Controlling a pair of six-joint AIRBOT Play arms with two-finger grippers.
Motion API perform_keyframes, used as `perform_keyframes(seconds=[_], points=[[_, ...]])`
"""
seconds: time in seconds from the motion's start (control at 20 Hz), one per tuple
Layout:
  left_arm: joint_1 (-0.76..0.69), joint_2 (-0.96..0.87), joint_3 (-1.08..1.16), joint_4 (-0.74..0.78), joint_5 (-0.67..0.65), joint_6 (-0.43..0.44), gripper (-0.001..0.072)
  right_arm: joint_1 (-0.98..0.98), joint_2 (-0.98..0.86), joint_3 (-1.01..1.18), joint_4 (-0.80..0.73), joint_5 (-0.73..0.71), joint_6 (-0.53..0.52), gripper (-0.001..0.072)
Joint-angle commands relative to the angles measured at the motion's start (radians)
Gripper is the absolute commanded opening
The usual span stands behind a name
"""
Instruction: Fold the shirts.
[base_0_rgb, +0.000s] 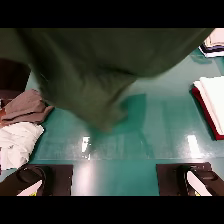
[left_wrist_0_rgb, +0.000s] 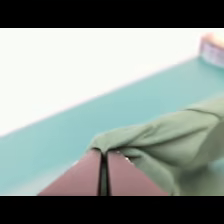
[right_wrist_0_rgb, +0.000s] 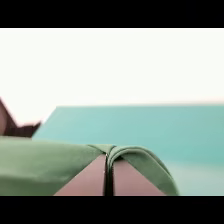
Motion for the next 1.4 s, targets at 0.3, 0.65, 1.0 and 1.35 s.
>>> perform_keyframes(seconds=[0.3,0.65,1.0,1.35], points=[[0.001,0.114,0.08,-0.167,0.229,0.002,0.0026,-0.487,0.086,0.311,-0.049,0.328,0.07,0.0016],[0.001,0.092,-0.105,-0.081,0.219,0.007,0.0026,-0.628,-0.185,0.496,-0.015,0.666,0.237,0.0016],[0.002,-0.274,-0.18,0.069,0.014,0.002,0.0026,-0.278,-0.378,0.197,-0.265,0.677,0.223,0.0016],[0.158,-0.625,-0.181,0.027,-0.008,-0.083,0.0027,0.125,-0.529,-0.061,-0.536,0.306,0.213,0.0017]])
